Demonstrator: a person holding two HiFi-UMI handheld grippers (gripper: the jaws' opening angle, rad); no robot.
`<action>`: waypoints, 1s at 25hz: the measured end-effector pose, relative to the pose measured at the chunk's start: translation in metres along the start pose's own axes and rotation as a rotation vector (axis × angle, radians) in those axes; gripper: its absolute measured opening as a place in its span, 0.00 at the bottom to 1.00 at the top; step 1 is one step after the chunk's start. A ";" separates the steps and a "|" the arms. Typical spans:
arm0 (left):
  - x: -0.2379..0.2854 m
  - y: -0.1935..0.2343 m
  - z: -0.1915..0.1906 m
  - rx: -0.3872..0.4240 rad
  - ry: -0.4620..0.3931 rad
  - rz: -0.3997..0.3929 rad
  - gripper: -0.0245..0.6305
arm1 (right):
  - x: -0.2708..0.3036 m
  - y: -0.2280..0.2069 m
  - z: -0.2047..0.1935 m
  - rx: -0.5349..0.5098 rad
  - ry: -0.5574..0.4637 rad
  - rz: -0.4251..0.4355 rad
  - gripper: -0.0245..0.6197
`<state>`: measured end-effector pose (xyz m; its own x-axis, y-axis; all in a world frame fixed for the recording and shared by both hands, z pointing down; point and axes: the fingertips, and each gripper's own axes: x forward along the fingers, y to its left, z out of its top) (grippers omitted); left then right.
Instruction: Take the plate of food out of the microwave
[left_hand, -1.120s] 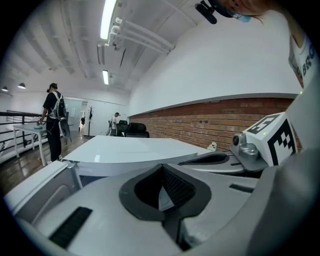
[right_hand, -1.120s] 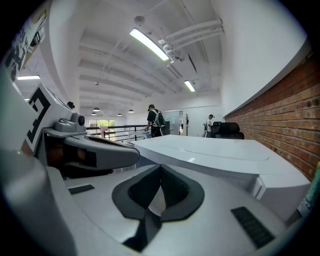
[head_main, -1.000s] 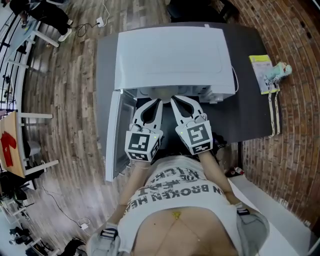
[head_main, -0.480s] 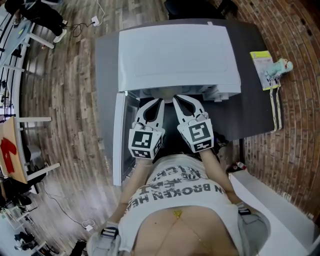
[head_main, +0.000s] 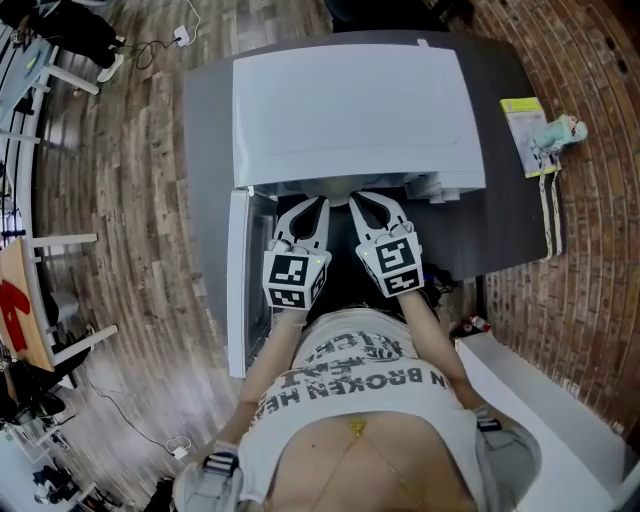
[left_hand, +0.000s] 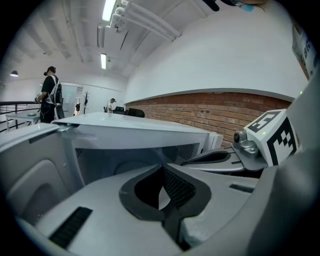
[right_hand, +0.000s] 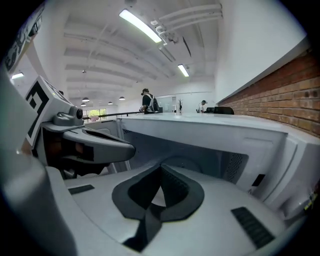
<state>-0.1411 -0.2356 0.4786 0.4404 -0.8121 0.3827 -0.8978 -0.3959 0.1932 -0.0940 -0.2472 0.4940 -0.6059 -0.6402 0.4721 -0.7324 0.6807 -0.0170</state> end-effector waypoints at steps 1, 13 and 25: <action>0.002 0.002 -0.004 -0.007 0.009 0.002 0.05 | 0.003 -0.002 -0.005 -0.001 0.014 -0.001 0.05; 0.025 0.021 -0.049 -0.067 0.116 0.031 0.05 | 0.033 -0.017 -0.053 0.010 0.151 0.008 0.05; 0.034 0.048 -0.091 -0.523 0.117 0.098 0.05 | 0.048 -0.023 -0.072 0.042 0.211 0.022 0.05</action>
<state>-0.1690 -0.2428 0.5834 0.3796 -0.7693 0.5138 -0.8252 -0.0306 0.5640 -0.0838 -0.2680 0.5801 -0.5468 -0.5337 0.6451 -0.7346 0.6755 -0.0638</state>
